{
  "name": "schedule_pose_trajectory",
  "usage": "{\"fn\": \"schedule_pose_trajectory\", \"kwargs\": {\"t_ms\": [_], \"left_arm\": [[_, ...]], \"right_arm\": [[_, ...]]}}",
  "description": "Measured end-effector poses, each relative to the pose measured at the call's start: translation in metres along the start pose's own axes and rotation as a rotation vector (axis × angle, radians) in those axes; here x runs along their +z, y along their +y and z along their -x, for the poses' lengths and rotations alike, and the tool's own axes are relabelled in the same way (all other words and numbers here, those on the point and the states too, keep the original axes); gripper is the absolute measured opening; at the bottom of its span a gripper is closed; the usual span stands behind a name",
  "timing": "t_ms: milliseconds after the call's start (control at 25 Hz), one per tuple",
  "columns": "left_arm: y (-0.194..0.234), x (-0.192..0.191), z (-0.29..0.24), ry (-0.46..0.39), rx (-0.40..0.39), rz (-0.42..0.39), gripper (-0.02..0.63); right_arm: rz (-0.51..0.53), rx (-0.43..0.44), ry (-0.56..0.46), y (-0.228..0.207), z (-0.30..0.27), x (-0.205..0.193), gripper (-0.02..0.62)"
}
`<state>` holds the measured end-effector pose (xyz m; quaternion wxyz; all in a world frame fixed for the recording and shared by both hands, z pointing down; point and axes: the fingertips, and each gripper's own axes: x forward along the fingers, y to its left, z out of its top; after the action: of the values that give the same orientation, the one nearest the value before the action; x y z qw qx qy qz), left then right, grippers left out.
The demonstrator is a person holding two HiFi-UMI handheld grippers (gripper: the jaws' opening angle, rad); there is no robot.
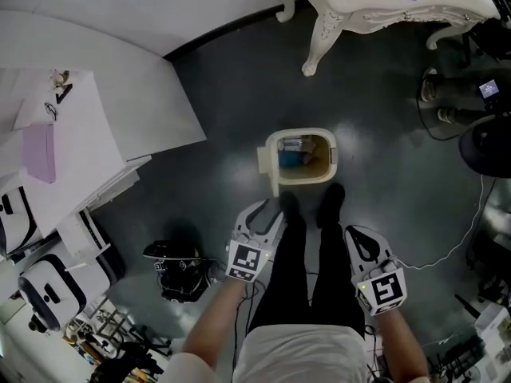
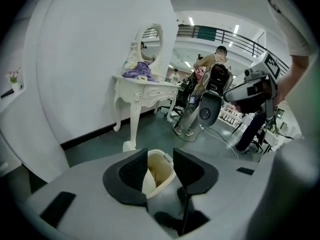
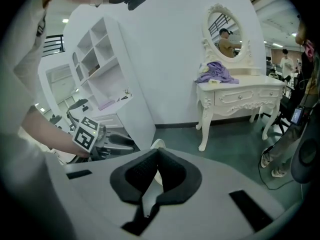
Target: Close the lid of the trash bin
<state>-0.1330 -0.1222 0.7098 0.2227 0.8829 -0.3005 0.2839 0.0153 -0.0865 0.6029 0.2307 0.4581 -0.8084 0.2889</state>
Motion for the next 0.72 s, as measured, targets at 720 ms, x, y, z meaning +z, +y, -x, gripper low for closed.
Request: {"fn": "schedule_pose_trajectory", "kwargs": {"t_ms": [720], "left_arm": [[0.006,-0.041,-0.111,0.070,0.063,0.017,0.195]], "right_arm": [[-0.080,0.077,0.028,-0.056,-0.047,-0.048,0.012]]}}
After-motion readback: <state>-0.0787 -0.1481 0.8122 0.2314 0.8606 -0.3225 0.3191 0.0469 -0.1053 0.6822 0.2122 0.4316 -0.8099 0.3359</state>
